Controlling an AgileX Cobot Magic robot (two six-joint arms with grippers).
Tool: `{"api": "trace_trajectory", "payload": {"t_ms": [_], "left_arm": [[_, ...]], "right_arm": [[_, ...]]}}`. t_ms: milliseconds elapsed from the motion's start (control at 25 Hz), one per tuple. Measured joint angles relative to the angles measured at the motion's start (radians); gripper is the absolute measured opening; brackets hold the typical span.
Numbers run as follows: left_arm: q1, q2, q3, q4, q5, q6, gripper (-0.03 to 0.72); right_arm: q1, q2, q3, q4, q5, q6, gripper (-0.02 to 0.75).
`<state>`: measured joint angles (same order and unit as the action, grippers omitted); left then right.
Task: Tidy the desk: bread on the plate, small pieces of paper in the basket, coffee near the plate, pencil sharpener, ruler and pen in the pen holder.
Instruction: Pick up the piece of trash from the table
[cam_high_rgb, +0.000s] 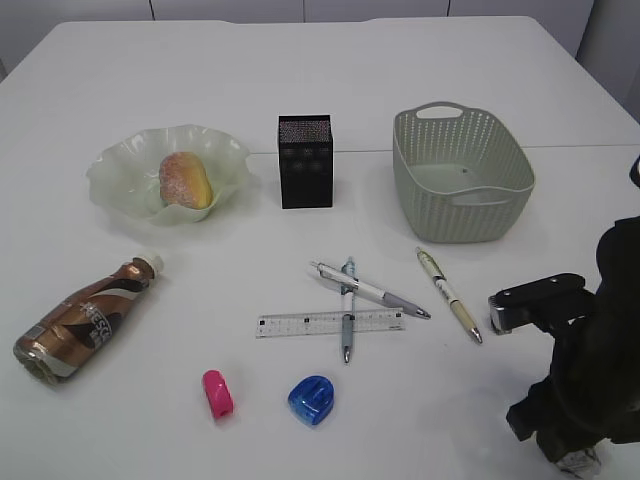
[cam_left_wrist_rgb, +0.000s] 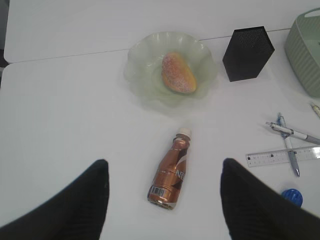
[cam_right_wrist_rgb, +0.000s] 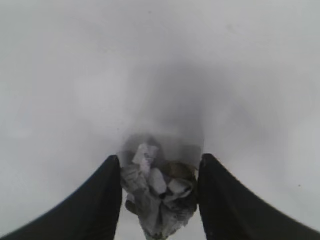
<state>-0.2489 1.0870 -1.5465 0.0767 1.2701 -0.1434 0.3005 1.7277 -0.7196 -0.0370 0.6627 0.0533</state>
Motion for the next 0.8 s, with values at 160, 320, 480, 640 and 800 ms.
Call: {"api": "trace_trajectory", "payload": {"t_ms": [160, 320, 480, 640, 800], "left_arm": [[0.000, 0.000, 0.000, 0.000, 0.000, 0.000, 0.498], [0.000, 0.000, 0.000, 0.000, 0.000, 0.000, 0.497], [0.000, 0.000, 0.000, 0.000, 0.000, 0.000, 0.497], [0.000, 0.000, 0.000, -0.017, 0.000, 0.000, 0.496], [0.000, 0.000, 0.000, -0.050, 0.000, 0.000, 0.496]], "right_arm": [[0.000, 0.000, 0.000, 0.000, 0.000, 0.002, 0.236], [0.000, 0.000, 0.000, 0.000, 0.000, 0.015, 0.042], [0.000, 0.000, -0.002, 0.002, 0.025, 0.015, 0.013], [0.000, 0.000, -0.040, 0.023, 0.131, 0.015, 0.013], [0.000, -0.002, -0.109, 0.063, 0.249, 0.018, 0.013]]}}
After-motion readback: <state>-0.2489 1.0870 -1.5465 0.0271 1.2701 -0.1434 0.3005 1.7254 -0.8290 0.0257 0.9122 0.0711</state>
